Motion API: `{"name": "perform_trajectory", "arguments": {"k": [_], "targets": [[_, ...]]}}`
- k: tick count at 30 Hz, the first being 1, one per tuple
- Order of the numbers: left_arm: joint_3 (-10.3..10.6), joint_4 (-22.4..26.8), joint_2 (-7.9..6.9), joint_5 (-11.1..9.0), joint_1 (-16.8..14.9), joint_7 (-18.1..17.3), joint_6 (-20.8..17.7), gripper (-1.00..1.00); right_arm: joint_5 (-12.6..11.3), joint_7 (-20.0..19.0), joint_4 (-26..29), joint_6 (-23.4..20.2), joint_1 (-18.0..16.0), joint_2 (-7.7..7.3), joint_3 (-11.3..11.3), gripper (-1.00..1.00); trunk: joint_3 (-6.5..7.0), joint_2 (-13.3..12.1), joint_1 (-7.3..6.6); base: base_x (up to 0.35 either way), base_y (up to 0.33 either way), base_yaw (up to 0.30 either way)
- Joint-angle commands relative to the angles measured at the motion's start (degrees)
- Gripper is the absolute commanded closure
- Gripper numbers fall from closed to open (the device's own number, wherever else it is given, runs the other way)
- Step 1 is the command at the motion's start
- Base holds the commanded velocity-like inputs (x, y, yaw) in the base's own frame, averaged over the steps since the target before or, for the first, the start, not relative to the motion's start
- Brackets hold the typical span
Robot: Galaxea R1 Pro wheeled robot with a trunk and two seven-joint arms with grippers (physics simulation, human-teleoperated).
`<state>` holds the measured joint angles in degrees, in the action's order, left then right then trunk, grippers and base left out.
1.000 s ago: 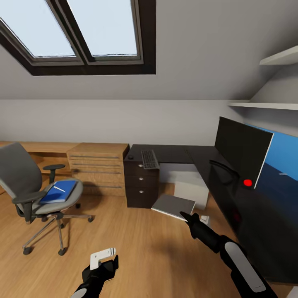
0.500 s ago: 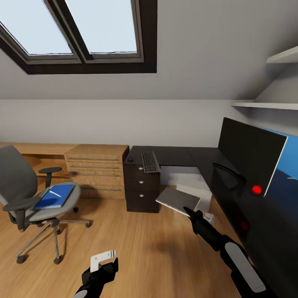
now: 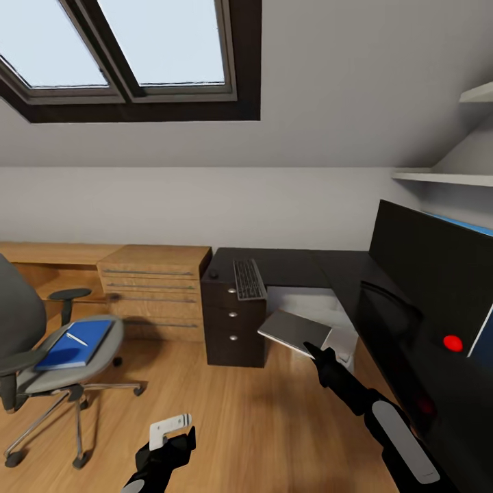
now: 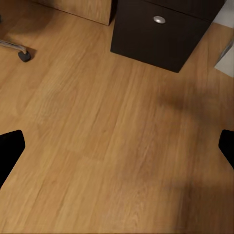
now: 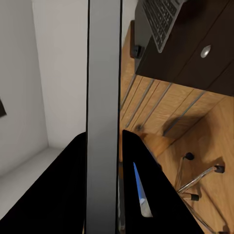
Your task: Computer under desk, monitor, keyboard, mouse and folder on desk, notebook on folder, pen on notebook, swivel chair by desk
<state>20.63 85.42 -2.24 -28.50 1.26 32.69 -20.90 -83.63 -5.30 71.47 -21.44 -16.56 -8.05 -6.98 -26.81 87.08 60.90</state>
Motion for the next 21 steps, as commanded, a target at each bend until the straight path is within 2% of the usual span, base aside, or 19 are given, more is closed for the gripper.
{"name": "perform_trajectory", "arguments": {"k": [1, 14, 21], "targets": [[0.11, 0.1, -0.05, -0.42, -0.01, 0.45, -0.11, -1.0, -0.38, -0.19, -0.01, -0.09, -0.04, -0.04, -0.05, 1.0, 0.14, -0.39, -0.19, 0.322, 0.0, 0.0], [0.11, 0.1, 0.01, -0.42, -0.01, 0.45, -0.1, -1.0, -0.24, -0.19, 1.11, 0.35, 0.09, -0.04, -0.05, 1.0, 2.47, -5.6, -3.05, 0.322, 0.0, 0.0], [0.11, 0.1, 0.04, -0.42, -0.02, 0.52, -0.1, -1.0, -0.16, -0.21, 5.09, 5.59, 2.22, -0.11, 0.03, 1.0, 3.73, -8.41, -4.58, 0.322, 0.0, 0.0]]}}
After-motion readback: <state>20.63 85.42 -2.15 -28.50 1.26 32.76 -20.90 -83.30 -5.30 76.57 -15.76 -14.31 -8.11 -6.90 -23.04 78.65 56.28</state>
